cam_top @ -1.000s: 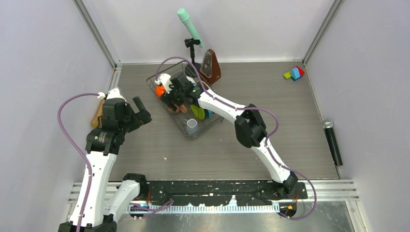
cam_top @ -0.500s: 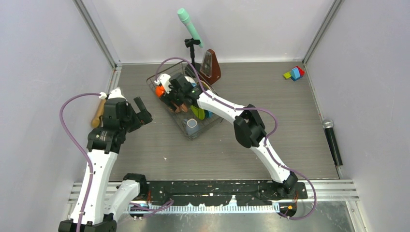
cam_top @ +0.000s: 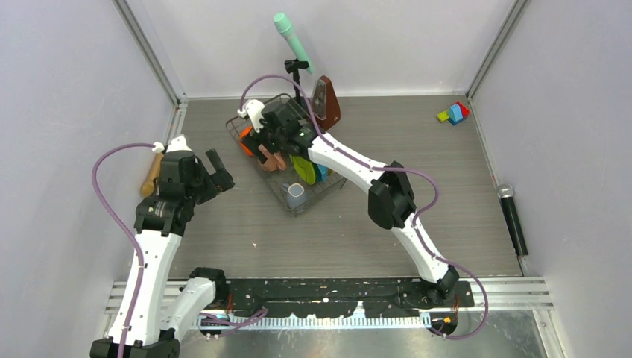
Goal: Load the mixed dishes into the dish rack
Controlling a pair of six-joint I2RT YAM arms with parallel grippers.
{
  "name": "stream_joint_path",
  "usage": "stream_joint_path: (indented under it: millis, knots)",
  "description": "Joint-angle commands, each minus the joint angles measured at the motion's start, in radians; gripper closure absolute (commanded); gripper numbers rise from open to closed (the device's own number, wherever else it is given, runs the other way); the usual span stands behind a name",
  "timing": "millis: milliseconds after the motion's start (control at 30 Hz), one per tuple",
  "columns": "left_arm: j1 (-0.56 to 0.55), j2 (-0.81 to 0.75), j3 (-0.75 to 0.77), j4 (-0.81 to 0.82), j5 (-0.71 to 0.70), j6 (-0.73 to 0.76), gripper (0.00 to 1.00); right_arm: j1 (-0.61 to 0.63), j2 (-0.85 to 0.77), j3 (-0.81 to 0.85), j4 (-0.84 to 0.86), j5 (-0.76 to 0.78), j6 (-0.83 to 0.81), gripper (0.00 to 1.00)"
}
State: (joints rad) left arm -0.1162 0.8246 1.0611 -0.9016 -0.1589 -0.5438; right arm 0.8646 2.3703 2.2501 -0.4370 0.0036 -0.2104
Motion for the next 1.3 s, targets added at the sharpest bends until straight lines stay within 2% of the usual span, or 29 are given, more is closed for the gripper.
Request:
stream_joint_path:
  millis: [0, 133, 300, 433, 600, 800, 967, 1067, 1133, 1267]
  knots:
    - [0.002, -0.008, 0.006, 0.033, -0.031, 0.003, 0.0, 0.005, -0.116, 0.069, 0.017, 0.012, 0.031, 0.0]
    - [0.003, -0.011, -0.019, 0.082, -0.011, 0.049, 0.0, 0.005, -0.183, 0.031, 0.028, 0.02, 0.046, 0.0]
    - [0.003, -0.064, -0.119, 0.211, 0.078, 0.109, 0.0, 0.005, -0.321, -0.063, 0.052, 0.085, 0.042, 0.0]
    - [0.002, -0.14, -0.204, 0.34, 0.115, 0.12, 0.0, 0.002, -0.449, -0.198, 0.075, 0.202, 0.029, 0.0]
    - [0.003, -0.083, -0.202, 0.353, 0.076, 0.125, 0.0, -0.04, -0.664, -0.442, 0.117, 0.27, 0.061, 0.0]
    - [0.003, -0.014, -0.201, 0.399, 0.022, 0.077, 0.0, -0.239, -0.984, -0.806, 0.206, 0.253, 0.255, 0.0]
    - [0.003, 0.013, -0.283, 0.557, -0.02, 0.018, 0.0, -0.423, -1.236, -1.156, 0.249, 0.31, 0.393, 0.0]
    - [0.003, -0.006, -0.374, 0.694, -0.078, 0.066, 0.0, -0.587, -1.352, -1.296, 0.261, 0.324, 0.505, 0.0]
    - [0.002, -0.025, -0.444, 0.793, -0.099, 0.123, 0.0, -0.641, -1.398, -1.394, 0.304, 0.35, 0.562, 0.0]
    - [0.003, -0.019, -0.584, 1.049, -0.115, 0.353, 0.03, -0.666, -1.413, -1.582, 0.48, 0.432, 0.58, 0.0]
